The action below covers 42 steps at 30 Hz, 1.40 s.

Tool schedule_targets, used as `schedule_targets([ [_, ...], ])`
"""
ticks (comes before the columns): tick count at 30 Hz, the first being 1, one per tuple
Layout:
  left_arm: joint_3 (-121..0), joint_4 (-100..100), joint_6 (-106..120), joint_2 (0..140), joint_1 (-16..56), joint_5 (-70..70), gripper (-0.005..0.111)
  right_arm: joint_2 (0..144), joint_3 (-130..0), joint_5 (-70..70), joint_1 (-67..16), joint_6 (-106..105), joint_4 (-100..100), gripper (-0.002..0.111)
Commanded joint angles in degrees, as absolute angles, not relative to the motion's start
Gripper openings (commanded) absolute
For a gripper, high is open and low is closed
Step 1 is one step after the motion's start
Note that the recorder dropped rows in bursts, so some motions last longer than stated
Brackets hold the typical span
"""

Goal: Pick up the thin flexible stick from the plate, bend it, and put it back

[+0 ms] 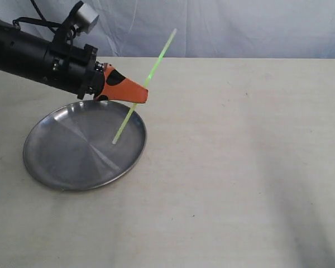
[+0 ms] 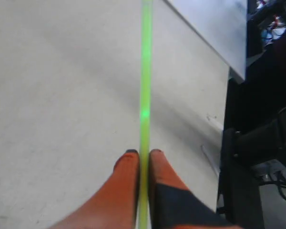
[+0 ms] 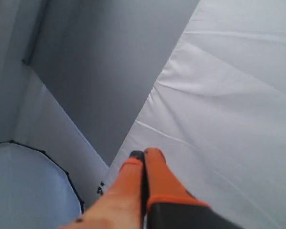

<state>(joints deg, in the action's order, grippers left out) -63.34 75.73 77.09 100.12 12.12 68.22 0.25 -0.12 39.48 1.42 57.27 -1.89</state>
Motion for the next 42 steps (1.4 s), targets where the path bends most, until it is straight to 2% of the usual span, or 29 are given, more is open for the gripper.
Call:
schedule_targets([
  [1, -61.0, 78.9, 80.1, 98.1, 13.4, 70.0, 0.000, 0.0, 0.0, 26.4, 1.5, 81.2, 8.6, -0.001],
  [5, -60.8, 79.0, 80.1, 97.9, 16.7, 70.0, 0.000, 4.2, -4.6, 22.8, 1.5, 103.9, 42.0, -0.001],
  [9, -60.8, 79.2, 80.2, 97.9, 20.4, 70.0, 0.000, 15.2, -12.5, 24.9, 1.5, 118.0, 65.1, 0.000],
  [10, -60.8, 79.2, 80.4, 97.9, 21.2, 70.0, 0.000, 18.8, -14.4, 26.9, 1.5, 119.0, 68.8, 0.003],
  [12, -60.8, 79.7, 81.5, 97.9, 22.5, 70.0, 0.000, 25.4, -17.4, 31.5, 1.5, 119.0, 72.4, 0.016],
  [16, -60.8, 81.6, 81.6, 97.9, 23.5, 70.0, 0.000, 38.9, -22.6, 37.1, 1.5, 118.7, 75.3, 0.061],
  [17, -60.8, 81.7, 81.6, 97.9, 23.5, 70.0, 0.000, 42.1, -23.7, 37.5, 1.5, 117.8, 75.3, 0.066],
  [27, -60.8, 83.1, 83.7, 97.9, 23.5, 70.0, 0.000, 64.2, -29.9, 48.8, 1.5, 107.8, 65.9, 0.067],
  [35, -60.8, 84.1, 84.9, 97.9, 23.5, 70.0, 0.000, 68.8, -32.3, 51.2, 0.9, 105.7, 63.9, 0.067],
  [42, -60.8, 84.2, 84.8, 97.9, 23.5, 70.0, 0.000, 68.9, -34.7, 43.5, -6.2, 103.0, 63.5, 0.067],
])
